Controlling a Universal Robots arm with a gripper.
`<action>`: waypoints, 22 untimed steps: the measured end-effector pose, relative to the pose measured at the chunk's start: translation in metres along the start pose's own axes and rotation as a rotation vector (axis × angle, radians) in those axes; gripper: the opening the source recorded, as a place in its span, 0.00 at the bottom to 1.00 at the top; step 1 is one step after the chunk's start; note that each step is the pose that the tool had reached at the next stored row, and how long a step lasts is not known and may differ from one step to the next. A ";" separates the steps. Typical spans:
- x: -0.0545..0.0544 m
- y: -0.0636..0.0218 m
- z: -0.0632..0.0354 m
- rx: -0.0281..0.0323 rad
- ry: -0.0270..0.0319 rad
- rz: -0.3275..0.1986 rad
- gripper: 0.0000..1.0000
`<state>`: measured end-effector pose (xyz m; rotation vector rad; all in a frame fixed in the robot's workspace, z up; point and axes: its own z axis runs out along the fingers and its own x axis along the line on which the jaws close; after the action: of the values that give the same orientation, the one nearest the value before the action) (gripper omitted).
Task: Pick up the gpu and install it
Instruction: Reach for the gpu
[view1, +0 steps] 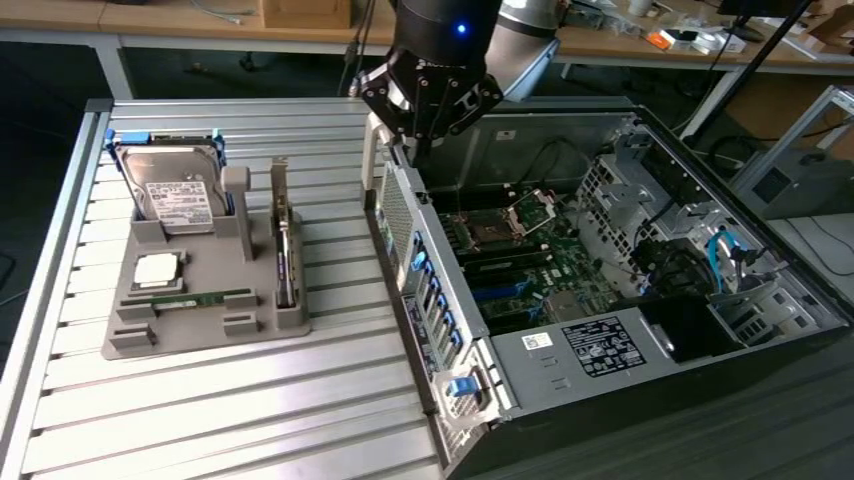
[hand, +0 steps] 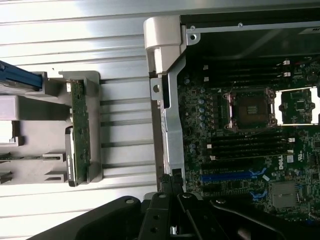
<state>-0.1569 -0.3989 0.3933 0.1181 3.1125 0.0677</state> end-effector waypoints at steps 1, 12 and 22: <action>0.000 0.0000 0.0000 0.0001 0.0000 0.000 0.11; 0.022 -0.0017 -0.0006 0.0000 0.0000 0.000 0.11; 0.032 -0.0024 -0.0009 -0.0001 0.0000 0.000 0.11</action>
<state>-0.1891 -0.3989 0.3933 0.1180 3.1125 0.0677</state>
